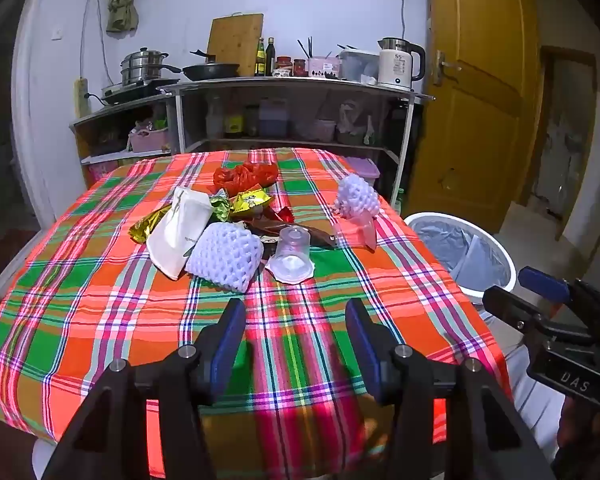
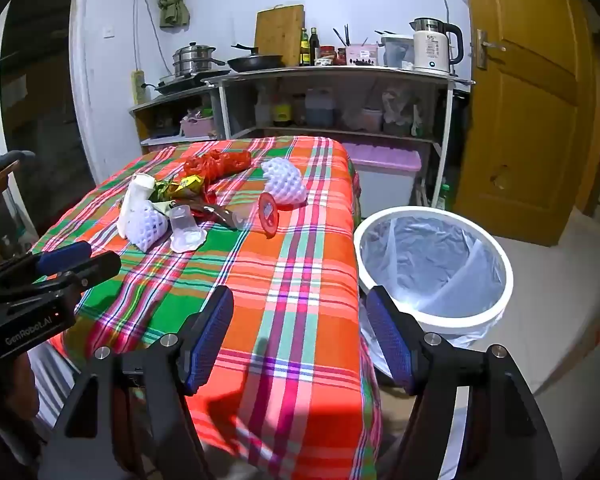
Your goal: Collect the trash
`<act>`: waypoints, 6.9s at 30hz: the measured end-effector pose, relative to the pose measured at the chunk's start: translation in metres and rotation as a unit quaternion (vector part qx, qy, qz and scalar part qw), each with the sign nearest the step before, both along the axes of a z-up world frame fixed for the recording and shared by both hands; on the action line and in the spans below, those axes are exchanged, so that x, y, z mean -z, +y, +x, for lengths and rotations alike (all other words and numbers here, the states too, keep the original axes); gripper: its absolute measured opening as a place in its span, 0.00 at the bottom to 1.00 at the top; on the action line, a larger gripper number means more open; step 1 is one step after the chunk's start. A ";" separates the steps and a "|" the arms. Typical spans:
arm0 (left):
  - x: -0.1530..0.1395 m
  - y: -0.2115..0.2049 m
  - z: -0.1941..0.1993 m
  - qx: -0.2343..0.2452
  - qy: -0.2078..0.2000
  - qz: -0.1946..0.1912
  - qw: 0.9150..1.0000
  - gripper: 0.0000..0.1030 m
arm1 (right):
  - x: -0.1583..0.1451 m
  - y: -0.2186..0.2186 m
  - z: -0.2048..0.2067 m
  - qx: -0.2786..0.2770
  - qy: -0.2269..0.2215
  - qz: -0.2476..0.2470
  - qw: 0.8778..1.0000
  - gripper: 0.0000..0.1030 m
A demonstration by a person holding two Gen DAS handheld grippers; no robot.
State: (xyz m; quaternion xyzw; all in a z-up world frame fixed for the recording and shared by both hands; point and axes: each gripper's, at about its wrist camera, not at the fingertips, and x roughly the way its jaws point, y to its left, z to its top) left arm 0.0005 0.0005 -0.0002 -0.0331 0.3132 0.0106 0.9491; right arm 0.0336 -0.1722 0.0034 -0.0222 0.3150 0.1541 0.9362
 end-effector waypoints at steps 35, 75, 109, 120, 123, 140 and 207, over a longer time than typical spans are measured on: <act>-0.008 -0.008 -0.009 0.016 -0.013 0.002 1.000 0.50 | -0.007 -0.004 -0.007 0.007 -0.011 0.005 1.000 0.68; -0.011 -0.014 -0.014 0.023 -0.017 -0.001 1.000 0.50 | -0.014 -0.010 -0.013 0.011 -0.014 0.006 1.000 0.68; 0.004 0.016 0.005 -0.005 0.002 -0.016 1.000 0.50 | -0.003 0.009 0.010 -0.013 0.002 -0.002 1.000 0.68; 0.015 0.069 0.052 -0.029 0.028 -0.054 0.998 0.50 | 0.003 0.046 0.063 -0.061 0.024 0.010 0.998 0.68; 0.019 0.074 0.067 -0.029 0.033 -0.044 0.998 0.50 | 0.008 0.055 0.085 -0.065 0.040 0.014 0.997 0.68; 0.038 0.087 0.124 0.000 0.066 -0.061 0.996 0.64 | 0.041 0.080 0.176 -0.067 0.140 0.047 0.987 0.57; 0.051 -0.158 0.227 0.242 0.120 -0.092 0.958 0.37 | 0.088 -0.147 0.164 0.144 0.168 0.067 0.973 0.54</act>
